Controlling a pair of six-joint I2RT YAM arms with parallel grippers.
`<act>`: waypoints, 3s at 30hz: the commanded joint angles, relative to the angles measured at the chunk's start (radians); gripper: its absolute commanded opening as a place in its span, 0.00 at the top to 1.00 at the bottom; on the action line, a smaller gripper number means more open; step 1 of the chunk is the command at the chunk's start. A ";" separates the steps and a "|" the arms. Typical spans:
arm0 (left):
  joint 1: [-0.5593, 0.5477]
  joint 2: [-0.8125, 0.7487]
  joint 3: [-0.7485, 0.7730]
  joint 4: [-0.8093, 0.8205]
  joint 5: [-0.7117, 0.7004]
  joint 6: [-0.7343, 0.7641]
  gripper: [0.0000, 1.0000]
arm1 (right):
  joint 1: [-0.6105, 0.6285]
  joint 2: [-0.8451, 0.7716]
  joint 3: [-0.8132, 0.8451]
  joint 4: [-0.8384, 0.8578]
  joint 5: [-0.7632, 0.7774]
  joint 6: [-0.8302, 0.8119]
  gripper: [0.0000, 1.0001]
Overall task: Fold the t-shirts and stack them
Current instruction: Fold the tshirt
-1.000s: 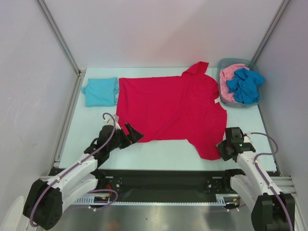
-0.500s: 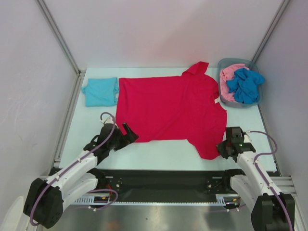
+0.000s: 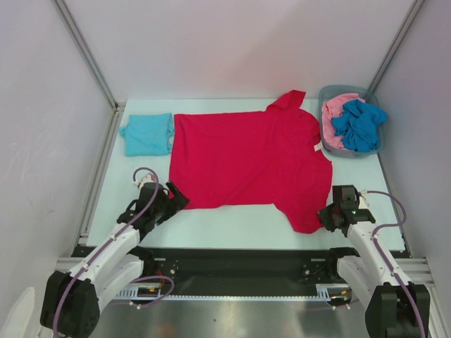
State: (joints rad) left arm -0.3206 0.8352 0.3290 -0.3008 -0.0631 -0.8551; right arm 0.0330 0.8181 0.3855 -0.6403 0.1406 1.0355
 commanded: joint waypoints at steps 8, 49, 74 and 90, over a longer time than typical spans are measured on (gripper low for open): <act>0.155 -0.031 -0.096 0.051 0.128 0.011 0.00 | -0.025 -0.010 0.007 0.037 -0.035 -0.046 0.68; 0.156 0.047 -0.028 -0.012 0.066 0.034 0.00 | -0.025 -0.028 0.056 -0.064 0.083 -0.054 0.31; 0.156 0.255 -0.056 0.241 0.151 0.014 0.03 | -0.025 0.141 0.018 0.100 0.002 -0.058 0.35; 0.156 0.206 -0.070 0.229 0.169 0.019 0.87 | -0.050 0.089 -0.007 0.103 -0.022 -0.052 1.00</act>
State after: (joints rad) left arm -0.1692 1.0531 0.2729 -0.0219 0.0933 -0.8471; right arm -0.0132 0.9249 0.3855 -0.5335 0.1226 0.9897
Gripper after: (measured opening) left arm 0.221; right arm 0.018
